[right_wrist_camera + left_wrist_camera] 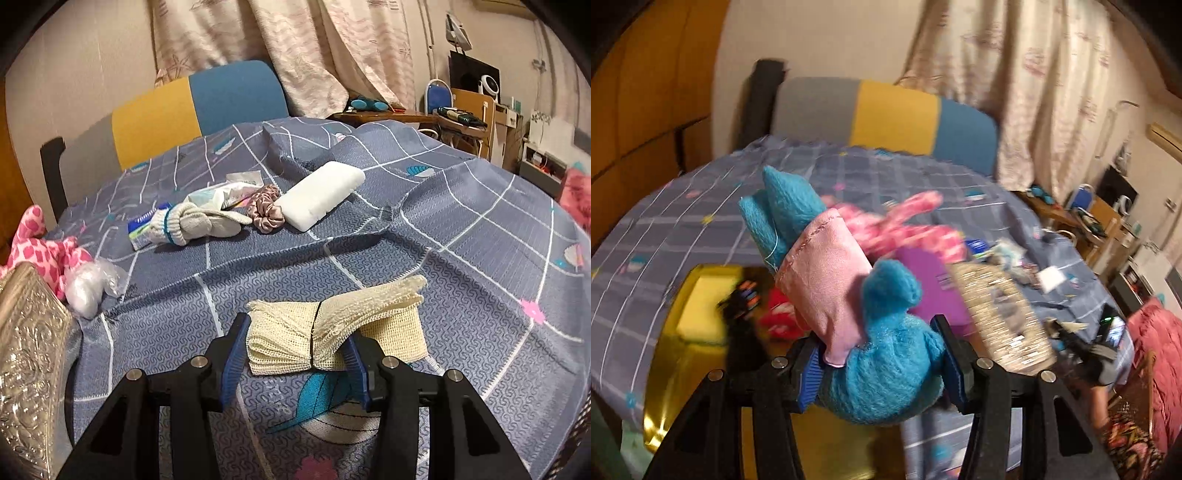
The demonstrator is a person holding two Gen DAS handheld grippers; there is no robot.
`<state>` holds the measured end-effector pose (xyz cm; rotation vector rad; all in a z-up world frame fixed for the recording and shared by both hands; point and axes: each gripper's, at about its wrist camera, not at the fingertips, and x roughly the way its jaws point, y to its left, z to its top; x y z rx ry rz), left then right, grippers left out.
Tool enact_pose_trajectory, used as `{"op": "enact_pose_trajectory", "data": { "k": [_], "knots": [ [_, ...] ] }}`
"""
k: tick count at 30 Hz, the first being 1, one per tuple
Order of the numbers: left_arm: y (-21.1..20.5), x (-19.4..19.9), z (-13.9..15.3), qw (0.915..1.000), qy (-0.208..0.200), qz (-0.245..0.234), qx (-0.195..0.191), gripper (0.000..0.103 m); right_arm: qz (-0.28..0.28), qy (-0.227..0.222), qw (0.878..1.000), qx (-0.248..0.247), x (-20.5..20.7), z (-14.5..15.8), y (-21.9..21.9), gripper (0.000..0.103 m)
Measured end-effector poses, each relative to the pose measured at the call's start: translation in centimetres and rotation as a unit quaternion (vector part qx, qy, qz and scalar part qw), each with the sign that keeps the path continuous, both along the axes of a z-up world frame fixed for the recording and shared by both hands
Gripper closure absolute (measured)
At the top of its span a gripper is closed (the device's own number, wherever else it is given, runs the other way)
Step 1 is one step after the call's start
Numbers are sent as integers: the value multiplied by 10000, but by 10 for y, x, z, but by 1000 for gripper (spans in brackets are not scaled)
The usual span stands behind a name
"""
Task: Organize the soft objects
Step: 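Carry the blue plush with the left and the beige cloth with the right to the gold tray, then open the left gripper to drop the blue plush in the tray while the right holds the cloth above it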
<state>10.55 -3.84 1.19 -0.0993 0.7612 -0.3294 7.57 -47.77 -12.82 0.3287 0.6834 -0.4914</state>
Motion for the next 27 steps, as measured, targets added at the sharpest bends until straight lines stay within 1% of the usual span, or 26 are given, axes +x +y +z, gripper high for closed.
{"op": "enact_pose_trajectory", "data": {
  "k": [5, 9, 14, 17, 19, 20, 22, 24, 27],
  "knots": [
    [43, 6, -32, 9986, 361, 394, -2, 48, 145, -26, 9999, -82, -6, 9, 8, 55],
    [74, 11, -56, 9962, 621, 606, 30, 48, 117, -193, 9997, -26, -17, 22, 17, 55],
    [104, 21, -83, 9919, 1016, 746, 152, 47, 248, -534, 9983, -10, -28, 55, 37, 55],
    [118, 27, -95, 9896, 1212, 747, 223, 46, 448, -800, 9958, -75, -33, 81, 60, 55],
    [123, 30, -100, 9888, 1285, 721, 226, 42, 624, -995, 9930, -88, -36, 99, 77, 55],
    [125, 32, -102, 9884, 1306, 732, 236, 38, 729, -1088, 9913, -99, -36, 107, 88, 55],
    [129, 35, -105, 9871, 1388, 758, 253, 37, 999, -1284, 9867, -63, -36, 124, 112, 55],
    [137, 38, -108, 9855, 1492, 796, 109, 35, 1253, -1426, 9818, -40, -34, 136, 134, 55],
    [149, 34, -107, 9841, 1508, 932, -134, 32, 1688, -1597, 9726, -11, -29, 150, 170, 55]
  ]
}}
